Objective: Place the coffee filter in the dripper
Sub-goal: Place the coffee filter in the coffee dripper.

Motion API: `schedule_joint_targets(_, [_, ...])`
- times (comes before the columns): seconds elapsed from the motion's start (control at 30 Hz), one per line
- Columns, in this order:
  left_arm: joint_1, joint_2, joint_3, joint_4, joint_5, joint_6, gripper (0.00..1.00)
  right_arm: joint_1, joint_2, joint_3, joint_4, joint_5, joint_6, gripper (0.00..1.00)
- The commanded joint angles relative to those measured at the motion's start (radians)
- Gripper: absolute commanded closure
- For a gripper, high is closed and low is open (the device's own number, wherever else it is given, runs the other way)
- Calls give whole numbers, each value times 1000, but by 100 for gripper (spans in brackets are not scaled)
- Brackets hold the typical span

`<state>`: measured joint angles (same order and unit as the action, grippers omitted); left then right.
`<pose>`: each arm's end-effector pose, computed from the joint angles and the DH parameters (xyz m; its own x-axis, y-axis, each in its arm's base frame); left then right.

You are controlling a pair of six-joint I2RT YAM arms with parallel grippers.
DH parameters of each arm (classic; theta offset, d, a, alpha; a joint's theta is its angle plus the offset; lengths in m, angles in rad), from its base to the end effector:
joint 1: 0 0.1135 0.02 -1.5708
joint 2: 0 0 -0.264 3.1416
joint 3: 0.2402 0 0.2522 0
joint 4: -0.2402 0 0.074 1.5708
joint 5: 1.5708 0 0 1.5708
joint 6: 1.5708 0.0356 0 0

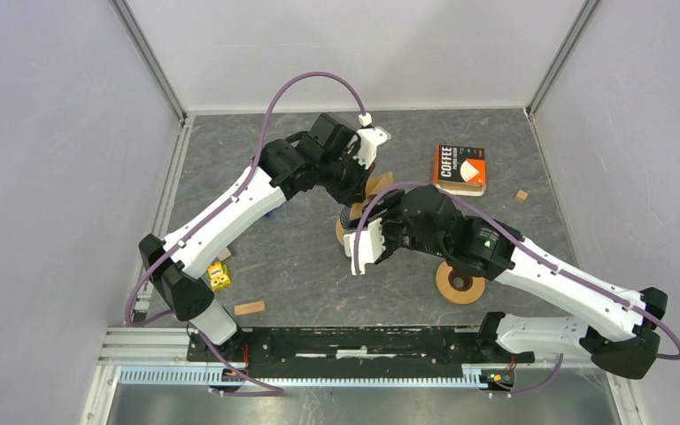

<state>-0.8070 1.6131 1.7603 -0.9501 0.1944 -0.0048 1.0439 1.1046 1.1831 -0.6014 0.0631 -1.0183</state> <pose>0.2304 -0.2506 0.3942 -0.5014 0.5167 -0.6940 0.7990 0.5842 -0.1423 0.1205 0.2026 0.3737 0.5791 -0.6939 -0.4279 -0.6521 -0.0793 -0.7540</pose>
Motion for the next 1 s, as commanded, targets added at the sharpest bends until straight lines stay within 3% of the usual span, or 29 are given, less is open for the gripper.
schedule_joint_targets(0.0, [0,-3,-2,-3,29,55,98,19,6,44,15,66,-46,35])
schedule_joint_targets(0.97, [-1,-38,-33,5,48,68,98,58,97,64,7,225,-139,39])
